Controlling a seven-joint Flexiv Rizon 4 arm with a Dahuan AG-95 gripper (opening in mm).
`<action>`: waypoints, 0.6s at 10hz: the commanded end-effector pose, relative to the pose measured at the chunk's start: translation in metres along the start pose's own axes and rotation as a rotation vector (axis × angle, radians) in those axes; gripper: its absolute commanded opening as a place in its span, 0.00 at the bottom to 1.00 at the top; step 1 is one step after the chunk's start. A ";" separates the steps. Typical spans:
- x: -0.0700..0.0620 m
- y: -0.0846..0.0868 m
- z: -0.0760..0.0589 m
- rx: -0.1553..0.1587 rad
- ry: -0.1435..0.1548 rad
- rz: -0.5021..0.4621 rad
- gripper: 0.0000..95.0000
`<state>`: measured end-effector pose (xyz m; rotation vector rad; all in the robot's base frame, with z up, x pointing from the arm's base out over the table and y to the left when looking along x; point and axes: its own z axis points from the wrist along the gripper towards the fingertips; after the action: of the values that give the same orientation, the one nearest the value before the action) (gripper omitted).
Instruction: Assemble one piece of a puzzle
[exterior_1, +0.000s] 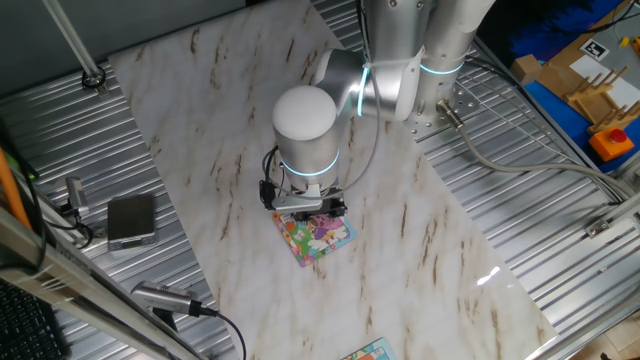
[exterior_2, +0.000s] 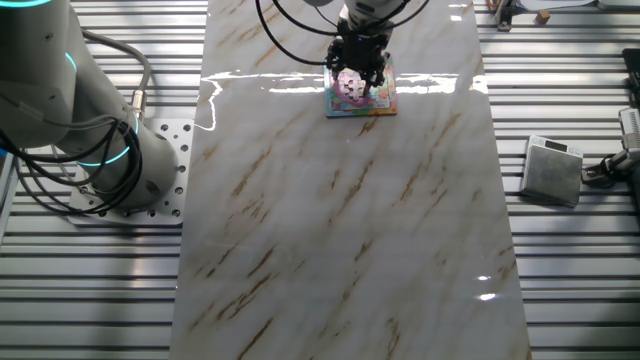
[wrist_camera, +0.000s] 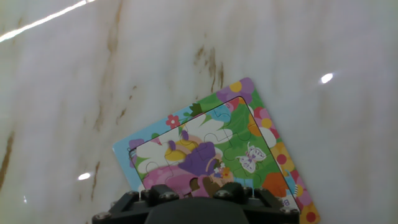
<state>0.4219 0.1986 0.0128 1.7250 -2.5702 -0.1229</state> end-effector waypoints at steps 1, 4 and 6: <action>0.000 0.000 0.002 0.004 0.002 0.000 0.60; 0.001 0.004 0.002 0.009 0.005 0.000 0.60; 0.003 0.008 0.000 0.009 0.008 -0.001 0.60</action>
<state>0.4126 0.1996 0.0137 1.7247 -2.5664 -0.1120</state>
